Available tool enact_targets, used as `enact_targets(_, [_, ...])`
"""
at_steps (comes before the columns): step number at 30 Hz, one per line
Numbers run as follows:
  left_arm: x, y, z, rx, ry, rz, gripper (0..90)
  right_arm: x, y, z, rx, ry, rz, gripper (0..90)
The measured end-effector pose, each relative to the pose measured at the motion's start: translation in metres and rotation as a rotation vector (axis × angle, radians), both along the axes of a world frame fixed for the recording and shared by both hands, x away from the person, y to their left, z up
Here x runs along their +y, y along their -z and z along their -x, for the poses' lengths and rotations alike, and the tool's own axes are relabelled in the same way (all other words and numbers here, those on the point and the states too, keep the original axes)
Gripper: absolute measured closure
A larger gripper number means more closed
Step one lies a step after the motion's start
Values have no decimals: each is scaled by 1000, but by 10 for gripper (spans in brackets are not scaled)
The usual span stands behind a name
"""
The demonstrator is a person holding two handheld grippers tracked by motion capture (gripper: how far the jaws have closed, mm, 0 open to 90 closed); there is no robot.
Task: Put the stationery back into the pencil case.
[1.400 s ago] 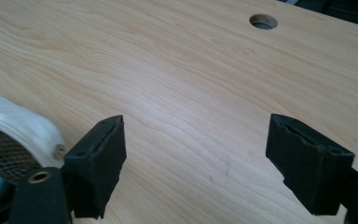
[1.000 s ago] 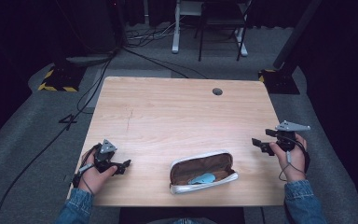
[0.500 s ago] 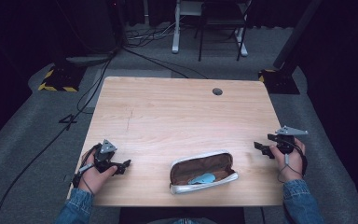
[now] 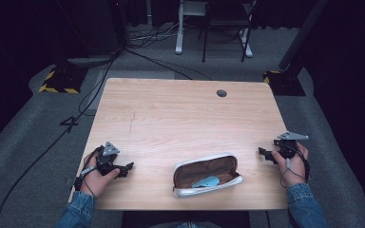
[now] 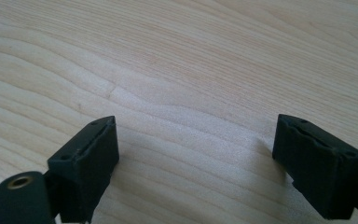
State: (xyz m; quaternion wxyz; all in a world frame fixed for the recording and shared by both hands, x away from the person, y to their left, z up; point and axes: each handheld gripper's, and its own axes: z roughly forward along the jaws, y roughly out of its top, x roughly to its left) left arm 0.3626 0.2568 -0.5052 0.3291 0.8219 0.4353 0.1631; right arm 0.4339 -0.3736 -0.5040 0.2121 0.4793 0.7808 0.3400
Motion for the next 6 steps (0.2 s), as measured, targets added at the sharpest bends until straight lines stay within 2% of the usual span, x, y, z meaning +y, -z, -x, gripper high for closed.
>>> enact_targets(6, [-2,0,-1,8,0,7,88,0,0,-1,6,5,2,119])
